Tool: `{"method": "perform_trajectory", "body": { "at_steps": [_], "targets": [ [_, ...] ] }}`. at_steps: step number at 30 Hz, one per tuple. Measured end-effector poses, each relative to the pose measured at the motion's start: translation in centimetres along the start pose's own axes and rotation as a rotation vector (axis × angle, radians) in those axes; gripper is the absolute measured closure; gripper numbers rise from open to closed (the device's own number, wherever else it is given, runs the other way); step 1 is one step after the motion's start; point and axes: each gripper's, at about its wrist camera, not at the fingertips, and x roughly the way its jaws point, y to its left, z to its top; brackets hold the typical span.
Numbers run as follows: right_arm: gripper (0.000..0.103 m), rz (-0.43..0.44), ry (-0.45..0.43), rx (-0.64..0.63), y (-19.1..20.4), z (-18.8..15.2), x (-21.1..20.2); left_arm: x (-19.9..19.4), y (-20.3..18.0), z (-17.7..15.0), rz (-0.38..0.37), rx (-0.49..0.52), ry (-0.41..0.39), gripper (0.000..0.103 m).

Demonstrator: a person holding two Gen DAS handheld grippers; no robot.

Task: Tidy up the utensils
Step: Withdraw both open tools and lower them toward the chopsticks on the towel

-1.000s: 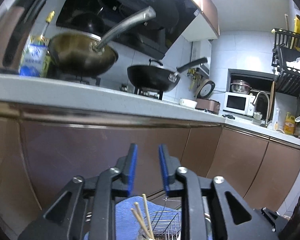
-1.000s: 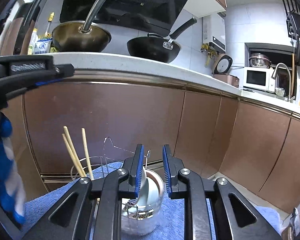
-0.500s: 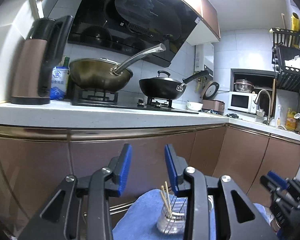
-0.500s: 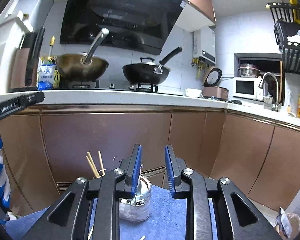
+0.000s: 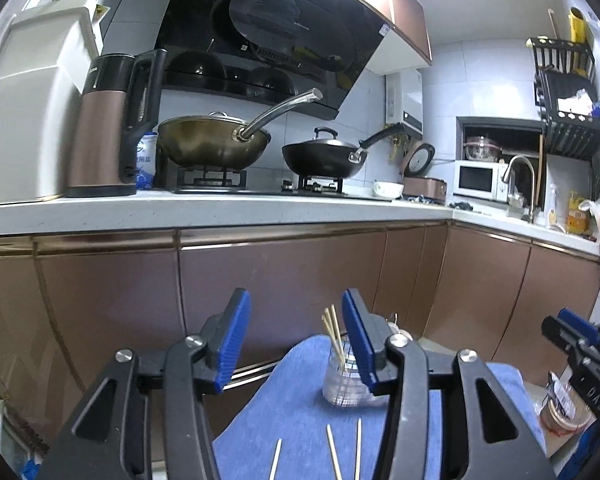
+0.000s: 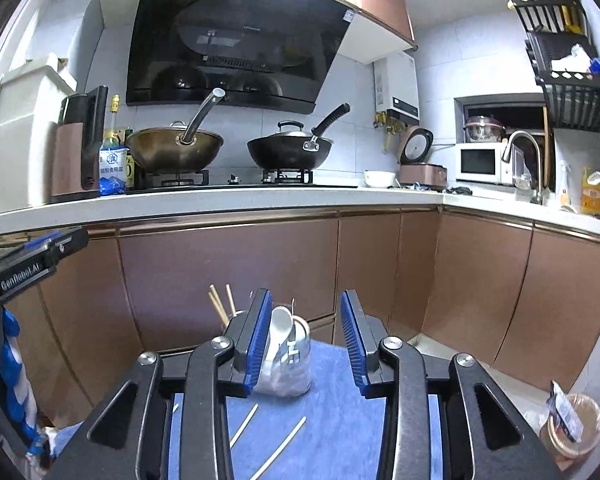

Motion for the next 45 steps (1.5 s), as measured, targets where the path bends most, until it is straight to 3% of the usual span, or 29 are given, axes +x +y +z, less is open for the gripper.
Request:
{"method": "perform_trajectory", "body": {
  "at_steps": [18,37,45],
  "targets": [
    [0.067,0.001,0.019,0.103,-1.4,-1.6,-9.4,-8.2,0.1,-2.0,-0.015,0.017,-0.016,0.057],
    [0.067,0.024,-0.047,0.110,-0.4,-0.7,-13.4,-11.8,1.9,-1.4,0.013,0.008,-0.060,0.057],
    [0.064,0.032,-0.043,0.104,-0.1,-0.4,-13.2,-10.5,3.0,-1.8,0.021,-0.006,-0.013,0.051]
  ]
}}
